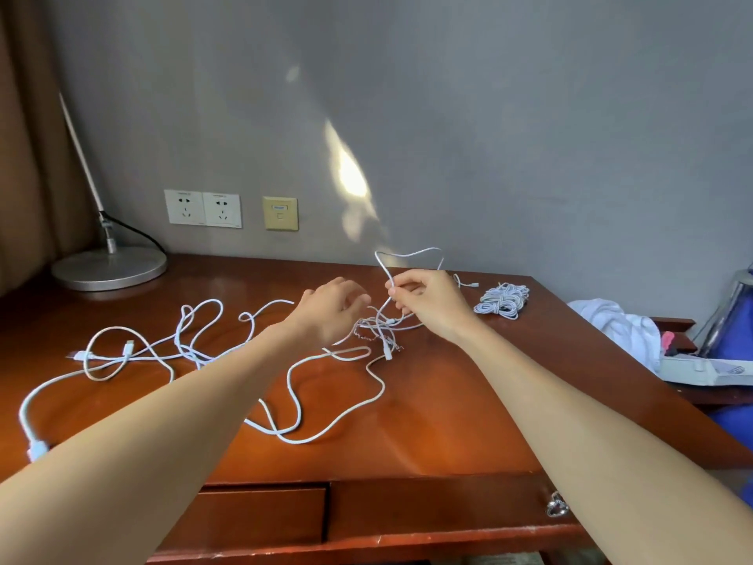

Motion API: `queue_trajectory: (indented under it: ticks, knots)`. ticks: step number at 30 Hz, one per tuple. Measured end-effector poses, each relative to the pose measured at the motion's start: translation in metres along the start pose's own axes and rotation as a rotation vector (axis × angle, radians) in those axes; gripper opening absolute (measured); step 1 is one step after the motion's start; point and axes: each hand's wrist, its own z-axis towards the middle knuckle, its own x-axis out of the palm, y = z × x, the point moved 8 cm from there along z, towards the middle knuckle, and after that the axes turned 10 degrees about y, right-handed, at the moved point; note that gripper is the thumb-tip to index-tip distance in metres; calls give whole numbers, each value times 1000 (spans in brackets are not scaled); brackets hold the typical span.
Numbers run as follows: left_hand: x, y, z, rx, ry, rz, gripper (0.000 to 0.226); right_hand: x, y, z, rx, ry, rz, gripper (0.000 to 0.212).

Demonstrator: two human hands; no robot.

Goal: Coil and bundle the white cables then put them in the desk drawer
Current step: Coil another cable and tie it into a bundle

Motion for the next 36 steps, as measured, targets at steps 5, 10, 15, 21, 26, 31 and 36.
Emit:
queue_trajectory:
  ticks: [5, 10, 15, 21, 26, 31, 36]
  knots:
    - [-10, 11, 9, 1, 3, -64, 31, 9, 13, 23, -30, -12, 27, 8]
    - [-16, 21, 17, 24, -20, -143, 21, 19, 14, 44, -47, -7, 66, 6]
    - [-22, 38, 26, -2, -108, -212, 15, 33, 7, 64, -45, -15, 121, 8]
    - [-32, 66, 33, -16, -172, -251, 16, 43, 1, 82, 15, -56, 119, 31]
    - [-34, 79, 38, 7, -258, -296, 14, 48, -13, 92, 104, -107, 11, 34]
    - [-22, 92, 37, -3, -302, -418, 15, 40, -21, 89, 178, -260, -361, 34]
    - [-7, 108, 28, -27, -319, -552, 16, 59, -22, 93, -60, -265, -591, 32]
